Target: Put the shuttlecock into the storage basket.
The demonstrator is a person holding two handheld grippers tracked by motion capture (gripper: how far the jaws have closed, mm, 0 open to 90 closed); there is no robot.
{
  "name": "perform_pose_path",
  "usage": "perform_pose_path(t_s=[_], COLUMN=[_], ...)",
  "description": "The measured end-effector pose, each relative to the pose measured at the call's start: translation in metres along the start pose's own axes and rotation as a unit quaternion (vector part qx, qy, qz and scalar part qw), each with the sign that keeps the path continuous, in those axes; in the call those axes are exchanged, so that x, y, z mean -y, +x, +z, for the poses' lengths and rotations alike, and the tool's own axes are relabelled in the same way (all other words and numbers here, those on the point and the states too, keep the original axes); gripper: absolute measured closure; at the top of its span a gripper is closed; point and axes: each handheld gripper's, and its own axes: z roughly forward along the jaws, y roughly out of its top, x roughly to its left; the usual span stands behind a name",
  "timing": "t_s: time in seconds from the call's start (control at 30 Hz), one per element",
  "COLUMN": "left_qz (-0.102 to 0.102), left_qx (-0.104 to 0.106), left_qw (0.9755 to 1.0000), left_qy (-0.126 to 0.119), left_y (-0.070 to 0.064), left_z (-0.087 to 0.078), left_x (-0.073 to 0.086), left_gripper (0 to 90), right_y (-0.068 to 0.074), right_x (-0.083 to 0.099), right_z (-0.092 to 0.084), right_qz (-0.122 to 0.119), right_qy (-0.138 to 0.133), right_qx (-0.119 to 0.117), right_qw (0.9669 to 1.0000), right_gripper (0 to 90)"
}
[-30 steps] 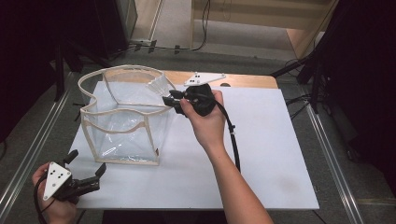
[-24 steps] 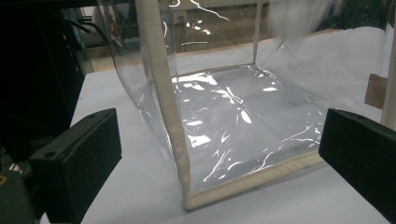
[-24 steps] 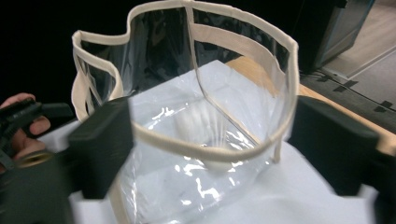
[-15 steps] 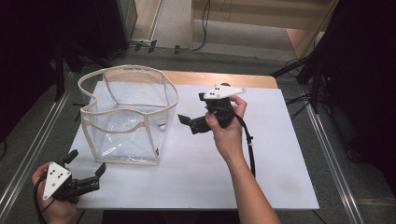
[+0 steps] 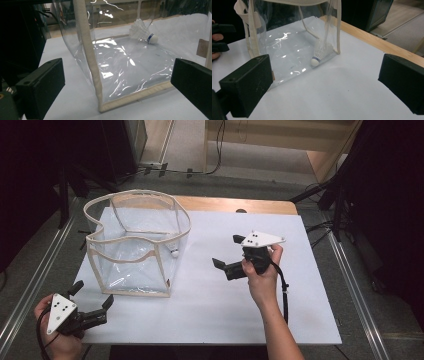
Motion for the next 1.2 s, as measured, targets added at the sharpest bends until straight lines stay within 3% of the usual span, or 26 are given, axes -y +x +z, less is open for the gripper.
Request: perform_pose_path(t_s=[0.57, 0.77, 0.97, 1.2], left_qz=[0.0, 0.0, 0.002, 0.003], left_qx=[-0.001, -0.001, -0.001, -0.001], left_qw=[1.0, 1.0, 1.0, 1.0], left_qy=[0.0, 0.0, 0.001, 0.002], left_y=[0.0, 0.0, -0.001, -0.001], left_z=[0.0, 0.0, 0.0, 0.0], left_x=[0.0, 0.0, 0.0, 0.0], left_gripper=[0.0, 0.0, 0.0, 0.0], right_y=[-0.009, -0.009, -0.013, -0.013], right_x=[0.036, 0.044, 0.051, 0.063], right_z=[-0.023, -0.031, -0.04, -0.05], right_qz=[0.01, 0.001, 0.01, 0.0], right_qy=[-0.003, -0.01, -0.011, -0.014], right_qx=[0.024, 0.032, 0.039, 0.037], right_qw=[0.9997, 0.9994, 0.9991, 0.9992], right_gripper=[0.0, 0.0, 0.0, 0.0])
